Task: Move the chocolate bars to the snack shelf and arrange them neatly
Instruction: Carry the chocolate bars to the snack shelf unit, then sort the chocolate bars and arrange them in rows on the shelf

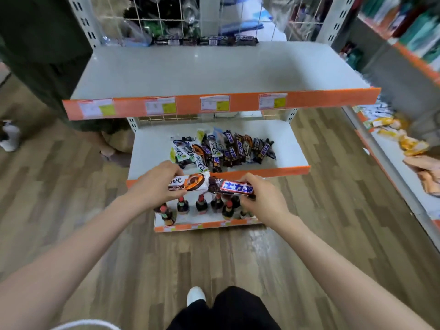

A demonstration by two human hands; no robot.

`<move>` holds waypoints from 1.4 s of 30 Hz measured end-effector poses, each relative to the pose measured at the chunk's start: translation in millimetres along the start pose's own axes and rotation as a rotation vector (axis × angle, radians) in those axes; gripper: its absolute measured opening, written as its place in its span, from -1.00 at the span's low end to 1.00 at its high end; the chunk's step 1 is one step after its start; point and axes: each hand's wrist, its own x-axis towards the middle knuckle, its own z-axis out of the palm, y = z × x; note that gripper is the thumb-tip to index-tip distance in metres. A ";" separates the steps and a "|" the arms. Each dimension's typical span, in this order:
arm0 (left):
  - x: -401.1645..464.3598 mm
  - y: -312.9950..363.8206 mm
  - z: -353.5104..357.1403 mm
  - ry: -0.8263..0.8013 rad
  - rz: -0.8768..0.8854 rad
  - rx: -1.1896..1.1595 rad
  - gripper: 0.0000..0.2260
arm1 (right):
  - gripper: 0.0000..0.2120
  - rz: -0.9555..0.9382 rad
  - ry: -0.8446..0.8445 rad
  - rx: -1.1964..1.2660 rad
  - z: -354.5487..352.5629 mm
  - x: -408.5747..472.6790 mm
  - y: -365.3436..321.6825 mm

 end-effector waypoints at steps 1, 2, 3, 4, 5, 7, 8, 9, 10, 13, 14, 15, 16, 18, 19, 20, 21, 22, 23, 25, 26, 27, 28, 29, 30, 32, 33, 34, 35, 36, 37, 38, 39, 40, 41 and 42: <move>4.7 -2.1 -0.1 -0.002 0.009 -0.008 -0.70 | -0.72 0.004 -0.001 0.003 -1.0 3.1 -1.1; 9.7 -3.7 0.1 -0.006 0.014 -0.019 -0.69 | -0.72 0.010 -0.006 0.007 -2.1 6.4 -1.7; 14.7 -5.0 0.3 -0.013 0.020 -0.027 -0.69 | -0.71 0.020 -0.013 0.010 -3.2 10.1 -2.0; 19.8 -6.2 0.9 -0.022 0.028 -0.031 -0.68 | -0.70 0.030 -0.017 0.009 -3.8 14.2 -1.7; 24.7 -7.1 1.6 -0.031 0.034 -0.032 -0.68 | -0.70 0.035 -0.017 0.005 -3.9 18.3 -1.1; 34.4 -9.8 4.3 -0.047 0.032 -0.042 -0.66 | -0.70 0.033 -0.015 0.001 -1.8 27.5 2.2; 39.2 -11.3 6.0 -0.057 0.025 -0.049 -0.64 | -0.70 0.031 -0.015 0.004 -0.3 32.6 4.7; 44.3 -13.2 7.9 -0.072 0.018 -0.051 -0.63 | -0.70 0.032 -0.019 0.008 1.2 38.1 7.4; 49.9 -15.0 9.8 -0.088 0.010 -0.045 -0.62 | -0.70 0.034 -0.023 0.009 2.7 43.9 10.2; 67.6 -21.0 15.7 -0.138 -0.021 -0.024 -0.61 | -0.72 0.021 -0.034 -0.023 8.0 62.6 20.1; 73.5 -22.9 18.1 -0.151 -0.032 -0.022 -0.61 | -0.72 0.014 -0.042 -0.039 10.0 68.7 24.3; 79.5 -24.6 20.7 -0.160 -0.043 -0.023 -0.61 | -0.71 0.009 -0.050 -0.052 12.0 75.0 29.1; 85.4 -25.9 23.6 -0.167 -0.054 -0.028 -0.61 | -0.70 0.009 -0.059 -0.061 13.8 80.9 34.3; 96.6 -27.0 30.1 -0.182 -0.069 -0.043 -0.61 | -0.68 0.014 -0.084 -0.088 17.0 92.4 45.0; 102.3 -27.2 33.7 -0.195 -0.076 -0.048 -0.61 | -0.67 0.019 -0.100 -0.103 18.2 98.4 50.3; 107.4 -27.5 37.3 -0.213 -0.088 -0.050 -0.62 | -0.66 0.028 -0.117 -0.112 18.9 104.0 54.8; 111.7 -28.0 40.9 -0.234 -0.101 -0.049 -0.62 | -0.66 0.038 -0.134 -0.115 19.6 109.2 58.3; 115.9 -28.7 44.6 -0.253 -0.109 -0.043 -0.62 | -0.67 0.045 -0.148 -0.116 20.2 114.3 61.5; 119.7 -29.5 47.9 -0.264 -0.111 -0.036 -0.62 | -0.68 0.047 -0.159 -0.118 20.9 119.1 64.7; 126.8 -32.4 52.7 -0.264 -0.113 -0.039 -0.62 | -0.67 0.051 -0.181 -0.118 22.1 128.4 71.5; 130.0 -33.8 54.6 -0.257 -0.115 -0.046 -0.62 | -0.67 0.052 -0.188 -0.114 22.6 132.1 75.1; 133.4 -35.0 56.1 -0.246 -0.116 -0.049 -0.61 | -0.66 0.048 -0.191 -0.110 23.4 136.2 78.5; 136.2 -35.7 57.6 -0.235 -0.121 -0.050 -0.61 | -0.65 0.041 -0.195 -0.110 24.0 139.8 81.8; 138.8 -36.1 58.9 -0.225 -0.129 -0.051 -0.60 | -0.65 0.033 -0.199 -0.115 25.1 143.6 84.4; 141.2 -36.5 60.3 -0.213 -0.137 -0.054 -0.60 | -0.66 0.025 -0.198 -0.121 26.4 147.5 86.7; 144.2 -37.1 63.7 -0.185 -0.157 -0.068 -0.59 | -0.68 0.029 -0.199 -0.106 29.6 154.5 89.4; 144.9 -37.4 65.3 -0.173 -0.168 -0.080 -0.58 | -0.69 0.040 -0.203 -0.085 31.4 157.3 89.8; 145.2 -37.9 67.0 -0.163 -0.177 -0.092 -0.58 | -0.70 0.052 -0.206 -0.064 33.3 159.6 90.0; 145.5 -38.7 68.7 -0.152 -0.179 -0.099 -0.57 | -0.70 0.058 -0.209 -0.049 35.3 161.8 90.1; 145.5 -39.6 70.3 -0.139 -0.179 -0.100 -0.55 | -0.70 0.060 -0.215 -0.042 37.1 163.9 90.2; 145.1 -40.4 71.5 -0.121 -0.179 -0.095 -0.54 | -0.70 0.057 -0.221 -0.039 38.6 165.8 90.3; 145.0 -41.8 72.1 -0.100 -0.182 -0.083 -0.54 | -0.70 0.052 -0.226 -0.038 39.7 167.8 90.3; 144.8 -43.5 72.4 -0.081 -0.185 -0.068 -0.54 | -0.71 0.049 -0.227 -0.035 40.5 169.4 90.4; 144.5 -45.6 72.4 -0.066 -0.188 -0.056 -0.53 | -0.72 0.049 -0.227 -0.033 41.3 170.5 90.4; 143.6 -48.2 72.0 -0.053 -0.192 -0.048 -0.53 | -0.72 0.051 -0.225 -0.033 42.0 171.2 89.8; 141.9 -50.6 71.5 -0.045 -0.197 -0.038 -0.53 | -0.72 0.053 -0.225 -0.034 42.7 171.3 88.8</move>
